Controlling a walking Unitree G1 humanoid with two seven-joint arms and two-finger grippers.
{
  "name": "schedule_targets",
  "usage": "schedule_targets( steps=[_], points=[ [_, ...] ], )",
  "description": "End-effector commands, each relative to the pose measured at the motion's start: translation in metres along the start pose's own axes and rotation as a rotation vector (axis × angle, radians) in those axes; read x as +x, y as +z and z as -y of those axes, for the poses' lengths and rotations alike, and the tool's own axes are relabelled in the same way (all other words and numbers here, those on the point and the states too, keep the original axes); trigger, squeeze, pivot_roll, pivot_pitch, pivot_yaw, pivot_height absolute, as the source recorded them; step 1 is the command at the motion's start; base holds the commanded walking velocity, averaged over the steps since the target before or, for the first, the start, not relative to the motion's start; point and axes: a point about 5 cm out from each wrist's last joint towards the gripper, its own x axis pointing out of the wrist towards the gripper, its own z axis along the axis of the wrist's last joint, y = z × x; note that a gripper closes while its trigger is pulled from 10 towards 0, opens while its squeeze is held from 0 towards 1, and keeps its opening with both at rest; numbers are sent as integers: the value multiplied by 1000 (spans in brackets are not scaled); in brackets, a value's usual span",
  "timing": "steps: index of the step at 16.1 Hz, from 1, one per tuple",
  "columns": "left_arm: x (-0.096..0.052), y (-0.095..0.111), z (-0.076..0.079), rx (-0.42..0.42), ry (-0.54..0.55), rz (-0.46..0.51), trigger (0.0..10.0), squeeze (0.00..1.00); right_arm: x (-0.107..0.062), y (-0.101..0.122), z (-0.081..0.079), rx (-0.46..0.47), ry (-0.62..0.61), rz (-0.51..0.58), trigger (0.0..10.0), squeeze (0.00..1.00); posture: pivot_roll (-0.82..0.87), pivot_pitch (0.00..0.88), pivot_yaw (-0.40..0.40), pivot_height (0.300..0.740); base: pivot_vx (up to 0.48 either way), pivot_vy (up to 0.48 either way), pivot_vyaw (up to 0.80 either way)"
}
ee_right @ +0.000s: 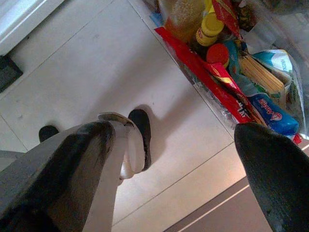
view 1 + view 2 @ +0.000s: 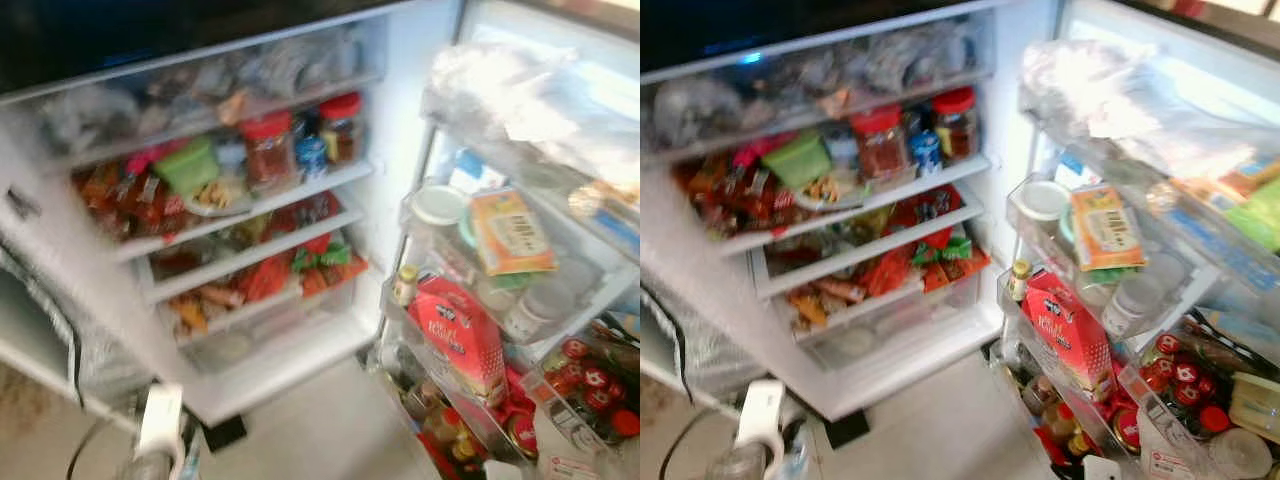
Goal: Restocking fridge
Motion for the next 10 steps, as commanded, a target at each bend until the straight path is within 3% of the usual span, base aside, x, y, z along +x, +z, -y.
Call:
schedule_targets(
  steps=[1, 4, 7, 10],
  points=[
    [2, 14, 0, 14, -14, 68, 10000, 0, -1, -7, -3, 7, 14, -25, 10000, 0, -72, 77, 23, 740, 0, 0, 0],
    [5, 55, 11, 32, -82, 260, 10000, 0, -1, -8, -2, 3, 14, -30, 10000, 0, -70, 83, 21, 740, 0, 0, 0],
    [-3, 87, 29, 24, -171, 471, 10000, 0, -2, -9, 1, -2, 9, -37, 10000, 0, -65, 85, 16, 740, 0, 0, 0],
    [-10, 88, 35, 24, -179, 527, 10000, 0, -2, -9, 1, -11, 11, -40, 10000, 0, -59, 87, 10, 740, 0, 0, 0]
  ],
)
